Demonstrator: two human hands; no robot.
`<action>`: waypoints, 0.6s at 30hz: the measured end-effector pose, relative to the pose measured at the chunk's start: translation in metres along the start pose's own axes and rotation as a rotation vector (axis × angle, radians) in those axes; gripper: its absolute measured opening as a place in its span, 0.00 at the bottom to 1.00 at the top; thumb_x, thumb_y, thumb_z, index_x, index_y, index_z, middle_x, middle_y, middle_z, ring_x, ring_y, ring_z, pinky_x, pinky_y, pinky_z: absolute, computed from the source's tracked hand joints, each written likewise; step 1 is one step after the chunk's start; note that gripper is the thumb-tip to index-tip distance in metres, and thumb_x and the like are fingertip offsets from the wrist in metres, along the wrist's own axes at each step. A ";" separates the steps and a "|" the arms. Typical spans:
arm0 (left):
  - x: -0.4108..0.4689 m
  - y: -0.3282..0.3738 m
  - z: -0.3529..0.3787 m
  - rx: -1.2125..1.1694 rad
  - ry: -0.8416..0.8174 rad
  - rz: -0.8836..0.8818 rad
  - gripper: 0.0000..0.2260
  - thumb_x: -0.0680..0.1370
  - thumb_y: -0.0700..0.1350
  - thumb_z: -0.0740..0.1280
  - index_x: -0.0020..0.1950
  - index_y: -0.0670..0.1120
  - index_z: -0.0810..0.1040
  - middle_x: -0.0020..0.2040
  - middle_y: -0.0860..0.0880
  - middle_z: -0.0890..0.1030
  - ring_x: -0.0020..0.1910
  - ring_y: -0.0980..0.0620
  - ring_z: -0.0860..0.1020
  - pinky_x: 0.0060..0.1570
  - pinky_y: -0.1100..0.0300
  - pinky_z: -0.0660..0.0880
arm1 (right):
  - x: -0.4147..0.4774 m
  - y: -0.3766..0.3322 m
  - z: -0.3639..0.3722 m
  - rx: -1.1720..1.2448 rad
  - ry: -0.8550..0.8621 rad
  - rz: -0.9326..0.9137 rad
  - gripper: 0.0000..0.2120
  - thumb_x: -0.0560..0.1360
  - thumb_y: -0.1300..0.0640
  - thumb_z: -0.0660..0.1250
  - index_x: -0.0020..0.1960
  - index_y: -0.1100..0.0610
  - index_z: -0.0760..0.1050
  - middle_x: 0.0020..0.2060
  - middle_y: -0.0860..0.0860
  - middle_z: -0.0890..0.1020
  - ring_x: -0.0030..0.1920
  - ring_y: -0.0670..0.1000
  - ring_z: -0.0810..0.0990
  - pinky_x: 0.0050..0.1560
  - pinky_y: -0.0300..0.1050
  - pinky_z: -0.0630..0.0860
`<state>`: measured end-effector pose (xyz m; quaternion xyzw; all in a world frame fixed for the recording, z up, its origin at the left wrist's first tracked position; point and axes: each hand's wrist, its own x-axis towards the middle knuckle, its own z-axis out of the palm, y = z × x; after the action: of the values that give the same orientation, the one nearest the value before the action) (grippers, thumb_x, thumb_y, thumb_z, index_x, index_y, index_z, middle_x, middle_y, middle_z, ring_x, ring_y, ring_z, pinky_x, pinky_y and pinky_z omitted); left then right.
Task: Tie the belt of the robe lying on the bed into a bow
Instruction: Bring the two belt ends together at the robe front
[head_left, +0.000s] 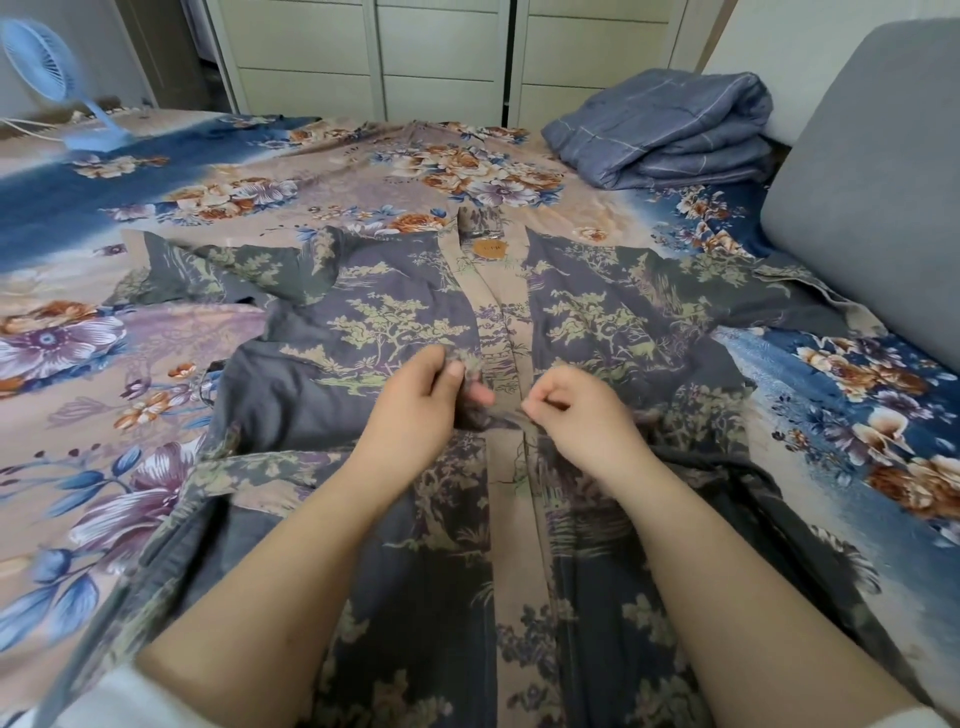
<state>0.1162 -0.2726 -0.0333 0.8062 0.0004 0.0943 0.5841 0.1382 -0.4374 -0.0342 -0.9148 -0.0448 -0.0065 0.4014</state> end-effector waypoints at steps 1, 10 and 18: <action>0.000 0.005 -0.001 -0.070 0.029 0.014 0.12 0.81 0.44 0.55 0.47 0.35 0.70 0.38 0.48 0.85 0.42 0.42 0.82 0.50 0.46 0.78 | 0.000 -0.004 -0.004 0.146 0.045 -0.015 0.02 0.74 0.56 0.68 0.43 0.54 0.77 0.47 0.46 0.83 0.51 0.45 0.78 0.52 0.46 0.74; 0.012 -0.019 -0.029 0.072 0.049 -0.149 0.12 0.80 0.43 0.55 0.37 0.46 0.68 0.26 0.51 0.81 0.39 0.40 0.78 0.54 0.42 0.76 | -0.002 0.019 -0.016 0.002 0.090 0.061 0.06 0.72 0.59 0.70 0.41 0.49 0.75 0.43 0.47 0.80 0.47 0.50 0.78 0.47 0.46 0.74; 0.017 -0.033 -0.054 0.826 -0.167 -0.224 0.04 0.77 0.38 0.58 0.45 0.41 0.72 0.49 0.38 0.81 0.45 0.41 0.77 0.39 0.58 0.66 | -0.007 0.042 -0.023 -0.333 0.008 0.064 0.05 0.74 0.55 0.68 0.42 0.46 0.74 0.38 0.41 0.74 0.47 0.51 0.76 0.56 0.50 0.66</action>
<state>0.1284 -0.2095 -0.0459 0.9720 0.0783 -0.0431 0.2171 0.1351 -0.4833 -0.0496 -0.9696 -0.0126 -0.0048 0.2442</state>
